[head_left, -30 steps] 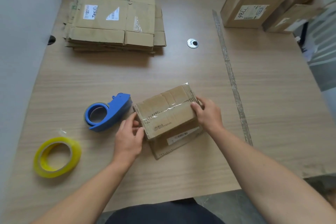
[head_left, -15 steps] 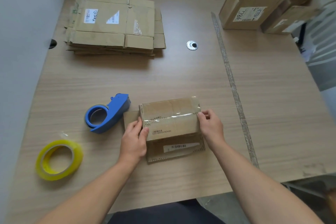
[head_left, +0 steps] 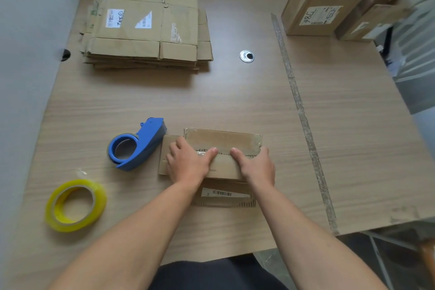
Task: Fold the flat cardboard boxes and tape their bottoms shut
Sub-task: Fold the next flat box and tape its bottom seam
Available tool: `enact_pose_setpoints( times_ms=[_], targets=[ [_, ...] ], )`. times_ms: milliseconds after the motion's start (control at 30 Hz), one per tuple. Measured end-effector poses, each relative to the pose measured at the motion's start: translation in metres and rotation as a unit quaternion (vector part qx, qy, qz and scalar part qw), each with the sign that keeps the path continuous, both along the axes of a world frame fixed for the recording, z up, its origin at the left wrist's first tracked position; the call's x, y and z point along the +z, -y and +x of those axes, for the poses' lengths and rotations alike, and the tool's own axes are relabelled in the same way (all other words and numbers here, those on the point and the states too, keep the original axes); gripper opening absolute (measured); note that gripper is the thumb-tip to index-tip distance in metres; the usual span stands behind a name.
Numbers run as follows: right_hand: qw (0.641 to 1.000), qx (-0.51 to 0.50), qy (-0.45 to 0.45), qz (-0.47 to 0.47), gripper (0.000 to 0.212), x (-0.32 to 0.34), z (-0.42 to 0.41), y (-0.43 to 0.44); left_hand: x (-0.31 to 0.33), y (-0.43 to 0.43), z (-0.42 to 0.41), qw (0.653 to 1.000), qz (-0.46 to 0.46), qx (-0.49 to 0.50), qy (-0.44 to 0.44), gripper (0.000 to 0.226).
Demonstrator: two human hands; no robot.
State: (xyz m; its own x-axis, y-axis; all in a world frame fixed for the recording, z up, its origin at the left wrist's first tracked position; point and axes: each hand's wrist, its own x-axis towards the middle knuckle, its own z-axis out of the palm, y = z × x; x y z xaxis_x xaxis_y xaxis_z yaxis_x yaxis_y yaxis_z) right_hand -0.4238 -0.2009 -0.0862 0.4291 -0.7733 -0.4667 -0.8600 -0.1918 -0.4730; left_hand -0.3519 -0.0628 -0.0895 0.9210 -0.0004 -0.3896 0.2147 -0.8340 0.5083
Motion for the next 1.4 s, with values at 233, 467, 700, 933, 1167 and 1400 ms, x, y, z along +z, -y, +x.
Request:
enact_pose_setpoints(
  times_ms=[233, 467, 700, 933, 1167, 1400],
  targets=[
    [0.991, 0.123, 0.041, -0.029, 0.040, -0.004, -0.015, 0.036, -0.008, -0.040, 0.017, 0.990, -0.110, -0.072, 0.047, 0.027],
    [0.980, 0.075, 0.153, 0.100, 0.038, 0.007, -0.030, 0.042, 0.006, -0.054, 0.016, 0.968, -0.237, -0.061, 0.058, 0.026],
    [0.904, -0.098, 0.304, 0.285, 0.051, 0.051, -0.035, 0.057, 0.045, -0.053, 0.015, 0.906, -0.420, -0.042, 0.022, 0.026],
    [0.881, -0.034, 0.362, 0.303, 0.031, 0.074, -0.036, 0.053, 0.062, -0.048, 0.021, 0.913, -0.404, -0.055, 0.018, 0.071],
    [0.877, 0.007, 0.381, 0.294, 0.030, 0.060, -0.051, 0.044, 0.048, -0.057, 0.009, 0.927, -0.363, -0.095, 0.011, 0.047],
    [0.920, 0.065, 0.292, 0.252, 0.029, 0.036, -0.074, 0.042, 0.035, -0.082, -0.002, 0.925, -0.354, -0.114, -0.082, 0.058]
  ],
)
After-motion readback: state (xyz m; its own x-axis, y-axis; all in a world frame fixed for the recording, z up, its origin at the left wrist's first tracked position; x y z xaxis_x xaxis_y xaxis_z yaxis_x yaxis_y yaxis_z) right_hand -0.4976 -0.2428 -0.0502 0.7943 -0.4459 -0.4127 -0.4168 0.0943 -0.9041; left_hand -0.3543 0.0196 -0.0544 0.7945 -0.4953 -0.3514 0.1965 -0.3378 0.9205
